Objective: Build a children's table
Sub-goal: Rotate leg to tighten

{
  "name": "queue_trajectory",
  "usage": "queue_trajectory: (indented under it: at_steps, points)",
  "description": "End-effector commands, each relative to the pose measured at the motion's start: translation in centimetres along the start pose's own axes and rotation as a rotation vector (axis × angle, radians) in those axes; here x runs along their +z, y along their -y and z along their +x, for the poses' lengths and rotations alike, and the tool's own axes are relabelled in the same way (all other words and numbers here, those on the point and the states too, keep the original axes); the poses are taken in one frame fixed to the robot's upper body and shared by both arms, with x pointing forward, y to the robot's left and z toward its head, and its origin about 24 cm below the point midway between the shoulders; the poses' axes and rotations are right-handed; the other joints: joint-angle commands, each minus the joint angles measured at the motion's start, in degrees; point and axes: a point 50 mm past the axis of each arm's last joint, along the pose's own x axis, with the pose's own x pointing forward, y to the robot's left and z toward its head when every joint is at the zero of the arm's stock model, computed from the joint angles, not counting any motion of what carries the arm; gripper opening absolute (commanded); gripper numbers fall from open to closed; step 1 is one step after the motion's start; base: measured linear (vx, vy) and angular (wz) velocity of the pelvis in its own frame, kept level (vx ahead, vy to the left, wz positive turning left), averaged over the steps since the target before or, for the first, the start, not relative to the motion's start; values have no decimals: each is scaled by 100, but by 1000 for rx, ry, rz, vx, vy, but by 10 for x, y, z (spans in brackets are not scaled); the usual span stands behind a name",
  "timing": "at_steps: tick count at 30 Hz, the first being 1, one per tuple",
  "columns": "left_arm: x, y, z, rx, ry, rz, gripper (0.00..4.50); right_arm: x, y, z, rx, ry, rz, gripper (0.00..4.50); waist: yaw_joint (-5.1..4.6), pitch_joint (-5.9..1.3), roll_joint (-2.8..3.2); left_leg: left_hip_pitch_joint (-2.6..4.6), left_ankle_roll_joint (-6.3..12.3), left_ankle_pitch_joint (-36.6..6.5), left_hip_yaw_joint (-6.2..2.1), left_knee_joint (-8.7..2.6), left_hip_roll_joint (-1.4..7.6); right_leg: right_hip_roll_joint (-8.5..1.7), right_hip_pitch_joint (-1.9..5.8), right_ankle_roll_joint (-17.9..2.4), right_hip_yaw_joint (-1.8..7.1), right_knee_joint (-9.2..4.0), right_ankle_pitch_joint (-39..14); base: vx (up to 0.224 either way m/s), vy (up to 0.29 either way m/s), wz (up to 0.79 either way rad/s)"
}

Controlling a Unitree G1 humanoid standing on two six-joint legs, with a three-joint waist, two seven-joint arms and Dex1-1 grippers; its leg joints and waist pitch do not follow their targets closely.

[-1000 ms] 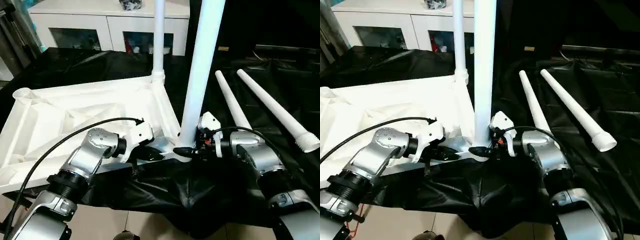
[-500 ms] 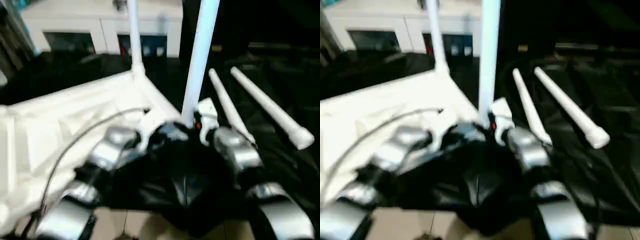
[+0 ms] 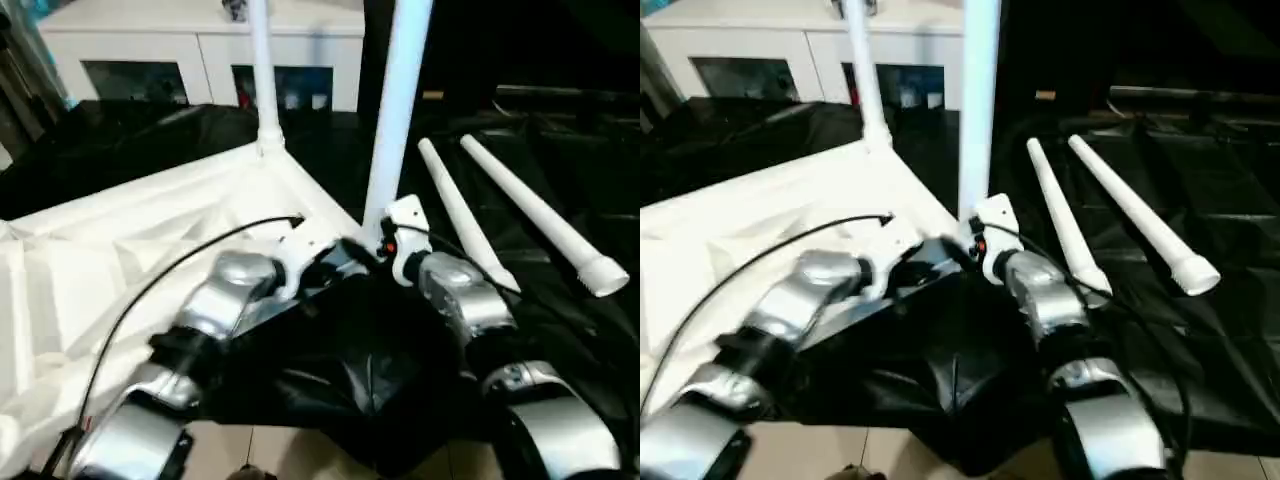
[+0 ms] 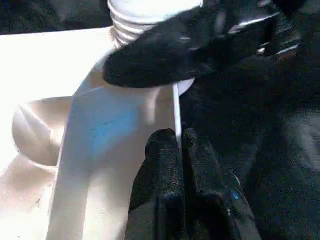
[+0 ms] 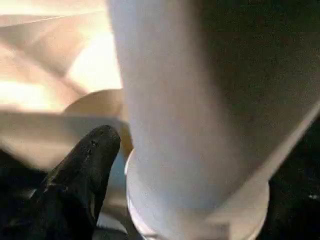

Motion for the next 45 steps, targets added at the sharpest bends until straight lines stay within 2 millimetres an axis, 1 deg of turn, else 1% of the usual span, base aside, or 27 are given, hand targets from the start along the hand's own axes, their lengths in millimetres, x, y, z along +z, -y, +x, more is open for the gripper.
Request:
queue_trajectory:
  at_steps: [1, 3, 5, 8, 11, 13, 14, 17, 18, 19, 25, 29, 30, 31, 32, 33, 34, 35, 36, 37, 38, 39, 40, 41, 42, 44, 45]
  points:
    - [15, 18, 5, -174, 68, 87, 0, 2, -9, -1, 136, -10, -48, 387, 13, -422, -23, 90, 489, -769, -76, -357, 286, -463, 333, -1518, 230, -358, -251, 0, 0, 0]
    - [10, 17, -2, -211, 57, 112, 0, 2, -6, -11, 212, -22, -76, 387, 13, -415, -13, 98, 486, -838, -68, -357, 291, -464, 320, -1536, 231, -369, -345, 0, 0, 0]
    - [8, 16, -6, -239, 48, 118, 0, 1, -5, -18, 279, -31, -87, 387, 44, -412, -10, 116, 461, -926, -67, -365, 300, -455, 313, -1509, 231, -375, -487, 0, 0, 0]
    - [6, 16, -10, -267, 43, 121, 0, 0, -6, -26, 351, -42, -98, 387, 67, -412, -7, 116, 425, -931, -67, -365, 304, -460, 302, -1525, 235, -371, -501, 0, 0, 0]
    - [6, 20, -16, -336, 44, 112, 0, 0, -8, -34, 431, -54, -93, 387, 103, -419, -18, 109, 443, -877, -70, -365, 309, -466, 315, -1506, 238, -360, -476, 0, 0, 0]
    - [5, 23, -18, -371, 47, 118, 0, -1, -10, -37, 472, -60, -91, 387, 118, -416, -11, 116, 445, -879, -66, -361, 315, -465, 294, -1514, 238, -369, -527, 0, 0, 0]
    - [5, 24, -19, -375, 46, 118, 0, -1, -10, -38, 476, -61, -90, 362, 133, -410, -13, 116, 434, -900, -64, -363, 311, -463, 290, -1493, 239, -378, -600, 0, 0, 0]
    - [1, 26, -21, -402, 35, 120, 0, -2, -13, -40, 509, -76, -96, 354, 137, -407, 0, 121, 366, -976, -72, -377, 307, -457, 279, -1471, 234, -387, -723, 0, 0, 0]
    - [1, 26, -22, -406, 32, 121, 0, -3, -14, -40, 515, -80, -98, 349, 138, -406, -8, 124, 347, -988, -75, -380, 311, -457, 280, -1461, 235, -390, -739, 0, 0, 0]
    - [0, 26, -22, -407, 31, 122, 0, -4, -15, -39, 518, -81, -96, 323, 136, -403, -6, 123, 332, -1009, -75, -384, 310, -457, 279, -1446, 237, -390, -764, 0, 0, 0]
    - [-1, 27, -22, -399, 23, 122, 0, -7, -22, -39, 539, -91, -84, 287, 143, -409, -18, 119, 324, -927, -74, -379, 304, -459, 284, -1422, 244, -386, -700, 0, 0, 0]
    - [4, 22, -15, -305, 64, 99, 0, -9, -21, -31, 425, -70, -61, 283, 134, -410, -13, 118, 310, -900, -74, -377, 299, -456, 275, -1418, 243, -383, -674, 0, 0, 0]
    - [7, 19, -12, -258, 78, 85, 0, -10, -17, -26, 341, -71, -78, 283, 123, -401, -18, 128, 250, -968, -77, -383, 289, -469, 270, -1402, 244, -407, -811, 0, 0, 0]
    - [10, 14, -6, -184, 88, 65, 0, -13, -10, -17, 174, -80, -71, 283, 96, -391, -22, 124, 173, -1041, -83, -393, 286, -482, 266, -1368, 249, -426, -999, 0, 0, 0]
    - [11, 13, -4, -157, 86, 56, 0, -14, -7, -14, 110, -84, -57, 282, 61, -378, -14, 139, 79, -1153, -83, -404, 265, -468, 245, -1334, 246, -446, -1244, 0, 0, 0]
    - [12, 11, -2, -133, 84, 52, 0, -16, -4, -12, 57, -89, -41, 282, 42, -387, -26, 132, 31, -1166, -95, -408, 259, -474, 268, -1303, 240, -441, -1315, 0, 0, 0]
    - [13, 10, 0, -113, 82, 49, 0, -17, -3, -10, 18, -93, -29, 280, -8, -376, -21, 137, -15, -1240, -104, -422, 261, -468, 264, -1265, 241, -459, -1409, 0, 0, 0]
    - [15, 8, 4, -70, 76, 41, 0, -18, -1, -7, -42, -95, 3, 279, -28, -376, -36, 142, -10, -1290, -99, -416, 256, -466, 262, -1246, 246, -474, -1449, 0, 0, 0]
    - [15, 7, 4, -61, 76, 39, 0, -18, -1, -7, -49, -94, 8, 279, -48, -381, -30, 131, 12, -1256, -97, -410, 254, -469, 269, -1230, 253, -469, -1426, 0, 0, 0]
    - [17, 4, 10, 6, 70, 22, 0, -20, -2, -3, -110, -87, 51, 278, -48, -392, -28, 127, 63, -1186, -91, -400, 253, -470, 265, -1238, 259, -466, -1304, 0, 0, 0]
    - [18, 3, 11, 14, 69, 19, 0, -20, -2, -2, -118, -86, 57, 278, -52, -391, -33, 115, 105, -1102, -84, -397, 245, -462, 275, -1244, 260, -465, -1181, 0, 0, 0]
    - [21, 0, 17, 80, 69, -2, 0, -22, -5, 3, -178, -87, 90, 278, -42, -409, -25, 120, 115, -1028, -92, -389, 250, -465, 283, -1260, 257, -443, -1074, 0, 0, 0]
    - [24, -1, 21, 115, 73, -17, 0, -22, -6, 7, -221, -91, 99, 278, -49, -413, -18, 124, 144, -925, -79, -380, 247, -455, 265, -1306, 259, -436, -895, 0, 0, 0]
    - [25, -1, 23, 124, 74, -21, 0, -23, -7, 8, -234, -92, 99, 278, -35, -411, 6, 127, 139, -923, -86, -381, 251, -459, 265, -1320, 255, -435, -869, 0, 0, 0]
    - [28, -1, 26, 147, 81, -30, 0, -23, -10, 13, -243, -88, 111, 278, -27, -424, -16, 117, 169, -870, -81, -374, 244, -461, 289, -1337, 252, -426, -757, 0, 0, 0]
    - [30, 0, 29, 152, 92, -37, 0, -22, -13, 16, -236, -82, 118, 347, -19, -419, -17, 117, 215, -908, -80, -377, 242, -468, 295, -1353, 247, -434, -757, 0, 0, 0]
    - [32, 3, 32, 144, 107, -49, 0, -21, -15, 18, -238, -81, 113, 347, -7, -425, -13, 107, 266, -883, -81, -374, 246, -481, 304, -1355, 247, -429, -711, 0, 0, 0]
